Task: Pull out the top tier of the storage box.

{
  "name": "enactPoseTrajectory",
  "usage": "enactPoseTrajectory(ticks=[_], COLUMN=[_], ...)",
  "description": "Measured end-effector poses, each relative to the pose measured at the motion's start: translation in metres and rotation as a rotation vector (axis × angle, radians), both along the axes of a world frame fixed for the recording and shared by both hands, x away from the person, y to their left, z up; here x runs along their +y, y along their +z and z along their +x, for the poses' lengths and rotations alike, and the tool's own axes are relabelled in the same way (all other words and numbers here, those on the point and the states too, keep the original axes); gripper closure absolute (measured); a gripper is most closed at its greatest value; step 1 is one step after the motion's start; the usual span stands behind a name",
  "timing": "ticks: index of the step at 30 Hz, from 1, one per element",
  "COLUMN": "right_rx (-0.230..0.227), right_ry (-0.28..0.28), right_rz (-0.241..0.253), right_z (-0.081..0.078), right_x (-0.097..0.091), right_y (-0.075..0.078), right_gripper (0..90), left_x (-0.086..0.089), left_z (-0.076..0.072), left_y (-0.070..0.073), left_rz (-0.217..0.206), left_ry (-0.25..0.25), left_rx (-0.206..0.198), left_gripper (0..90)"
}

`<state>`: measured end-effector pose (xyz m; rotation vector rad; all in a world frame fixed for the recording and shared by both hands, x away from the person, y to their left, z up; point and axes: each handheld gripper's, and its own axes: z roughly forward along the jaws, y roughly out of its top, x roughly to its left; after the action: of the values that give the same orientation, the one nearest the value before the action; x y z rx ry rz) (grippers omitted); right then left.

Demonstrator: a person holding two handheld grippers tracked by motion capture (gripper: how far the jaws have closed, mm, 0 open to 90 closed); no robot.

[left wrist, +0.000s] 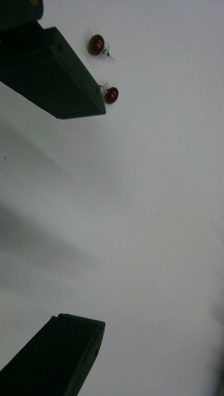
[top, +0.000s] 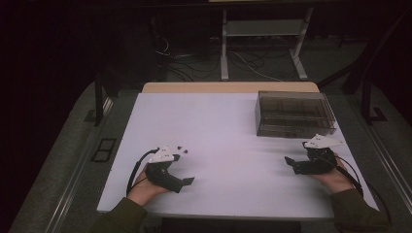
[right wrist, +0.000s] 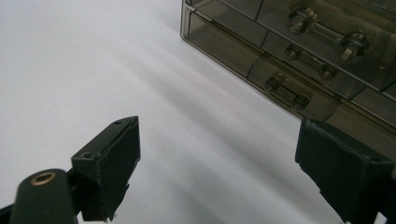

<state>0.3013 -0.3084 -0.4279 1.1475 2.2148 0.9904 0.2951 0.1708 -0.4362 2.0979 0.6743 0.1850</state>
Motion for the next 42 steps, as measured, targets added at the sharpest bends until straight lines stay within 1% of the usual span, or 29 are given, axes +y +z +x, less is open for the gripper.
enactPoseTrajectory(ticks=[4,10,12,14,16,17,19,21,22,26,30,31,32,34,35,36,37,40,41,42], right_rx=[0.023,0.060,0.072,0.077,0.080,0.079,0.080,0.080,0.087,0.105,0.117,0.113,0.122,0.121,0.128,0.122,0.127,0.127,0.129,0.130], right_ry=[0.001,-0.016,-0.015,-0.013,-0.013,-0.009,-0.009,-0.007,-0.009,-0.008,0.001,0.004,0.004,0.007,0.003,0.003,0.001,-0.004,-0.002,0.002], right_rz=[0.042,0.107,0.118,0.123,0.124,0.125,0.129,0.128,0.131,0.127,0.137,0.136,0.140,0.142,0.142,0.140,0.148,0.144,0.147,0.149], right_z=[0.001,0.004,0.005,0.005,0.005,0.005,0.004,0.005,0.005,0.006,0.007,0.007,0.007,0.008,0.007,0.008,0.008,0.009,0.010,0.010], right_x=[-0.004,-0.010,-0.012,-0.013,-0.014,-0.015,-0.016,-0.017,-0.017,-0.019,-0.021,-0.022,-0.022,-0.023,-0.024,-0.024,-0.024,-0.026,-0.027,-0.028], right_y=[0.001,0.003,0.003,0.004,0.005,0.005,0.007,0.008,0.009,0.011,0.014,0.015,0.016,0.018,0.019,0.020,0.021,0.025,0.026,0.027], right_gripper=[13.4,14.1,14.3,17.7,18.4,23.8,26.8,32.1,34.3,47.0,58.9,61.8,63.9,69.0,71.7,74.3,77.3,86.5,88.7,88.8], left_x=[0.000,0.000,0.000,0.000,0.000,0.000,0.000,0.000,0.000,0.000,-0.001,-0.001,0.000,0.000,0.000,0.000,0.000,-0.001,-0.001,-0.001], left_z=[0.000,0.000,0.000,0.000,0.000,0.000,0.000,0.000,0.000,0.000,0.000,0.000,0.000,0.000,0.000,0.000,0.000,0.000,0.000,0.000], left_y=[0.000,0.000,0.000,0.000,0.000,0.000,0.000,0.000,0.000,0.000,0.000,0.000,0.000,0.000,-0.001,-0.001,-0.001,-0.001,-0.001,-0.001], left_rz=[-0.001,0.000,-0.001,-0.002,-0.001,-0.001,-0.003,-0.002,-0.001,0.000,-0.001,-0.001,-0.001,-0.002,-0.003,0.003,0.004,-0.002,-0.001,-0.001], left_ry=[0.001,-0.001,-0.001,-0.001,-0.001,-0.002,-0.001,-0.001,-0.001,-0.001,0.000,0.001,0.001,0.000,0.000,-0.004,-0.006,-0.002,-0.001,-0.001], left_rx=[0.001,0.002,0.003,0.003,0.004,0.003,0.003,0.003,0.004,0.004,0.004,0.004,0.004,0.004,0.003,0.003,0.001,0.004,0.004,0.004], left_gripper=[0.0,0.0,0.0,0.0,0.0,0.0,0.0,0.0,0.0,0.0,0.0,0.0,0.0,0.0,0.0,0.0,0.0,0.0,0.0,0.0])
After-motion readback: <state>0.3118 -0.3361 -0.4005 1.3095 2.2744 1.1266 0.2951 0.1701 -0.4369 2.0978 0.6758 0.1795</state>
